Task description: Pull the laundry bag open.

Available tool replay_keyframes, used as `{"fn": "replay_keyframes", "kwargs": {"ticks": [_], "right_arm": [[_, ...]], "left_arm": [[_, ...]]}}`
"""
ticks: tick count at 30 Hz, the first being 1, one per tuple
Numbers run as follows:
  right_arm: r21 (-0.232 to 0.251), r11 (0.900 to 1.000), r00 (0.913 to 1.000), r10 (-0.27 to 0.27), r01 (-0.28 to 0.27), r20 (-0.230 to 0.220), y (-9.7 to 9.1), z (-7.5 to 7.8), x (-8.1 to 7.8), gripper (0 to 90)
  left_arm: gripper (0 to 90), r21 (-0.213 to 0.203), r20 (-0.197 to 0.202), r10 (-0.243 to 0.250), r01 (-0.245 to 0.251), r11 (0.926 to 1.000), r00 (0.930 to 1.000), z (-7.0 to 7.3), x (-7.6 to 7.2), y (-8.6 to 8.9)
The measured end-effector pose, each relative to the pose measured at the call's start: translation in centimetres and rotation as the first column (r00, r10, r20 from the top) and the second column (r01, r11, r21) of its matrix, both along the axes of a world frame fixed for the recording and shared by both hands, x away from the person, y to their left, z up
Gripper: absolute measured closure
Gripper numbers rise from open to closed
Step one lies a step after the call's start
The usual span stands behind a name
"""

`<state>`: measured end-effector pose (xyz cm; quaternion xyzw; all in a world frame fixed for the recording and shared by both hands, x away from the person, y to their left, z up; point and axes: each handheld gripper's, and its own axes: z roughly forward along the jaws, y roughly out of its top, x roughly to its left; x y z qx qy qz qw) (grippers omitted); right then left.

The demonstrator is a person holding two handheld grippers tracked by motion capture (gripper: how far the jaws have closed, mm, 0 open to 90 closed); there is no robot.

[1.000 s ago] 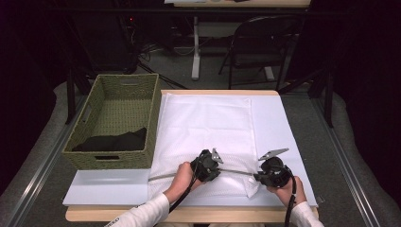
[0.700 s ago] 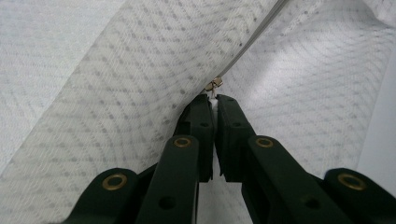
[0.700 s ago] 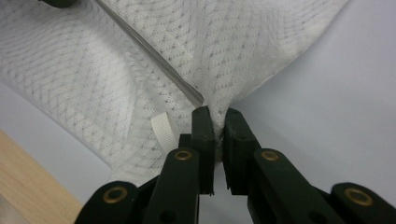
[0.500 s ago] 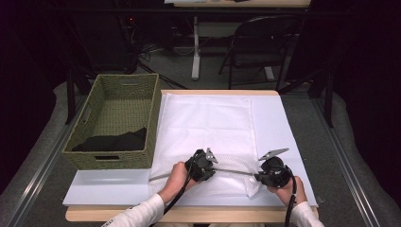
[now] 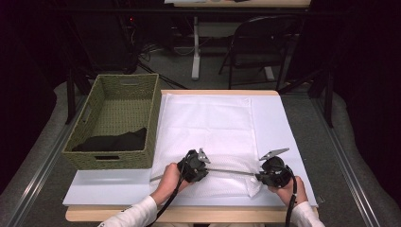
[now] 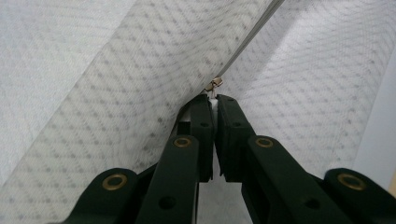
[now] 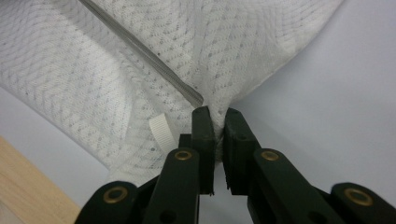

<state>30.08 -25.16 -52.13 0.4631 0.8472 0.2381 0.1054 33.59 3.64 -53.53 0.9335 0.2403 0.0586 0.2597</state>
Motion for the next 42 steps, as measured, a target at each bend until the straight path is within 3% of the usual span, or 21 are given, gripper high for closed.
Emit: {"fn": "replay_keyframes", "kwargs": {"ticks": [30,40,42], "right_arm": [[-0.006,0.9996,0.9996,0.026,-0.026,0.005,0.1,-0.2,0.0,84.9],[-0.010,0.9996,0.9997,0.025,-0.025,0.002,0.2,-0.1,-0.1,84.9],[-0.005,0.9997,0.9998,0.022,-0.022,0.003,0.1,-0.2,-0.1,84.9]], "left_arm": [[86.6,-0.009,-0.015,0.078,-0.078,0.9969,0.9969,0.2,-0.9,5.3],[86.7,0.004,-0.012,0.089,-0.089,0.9960,0.9959,0.0,-1.2,6.0],[86.7,-0.005,-0.027,0.096,-0.096,0.9954,0.9950,0.0,-1.1,6.3]]}}
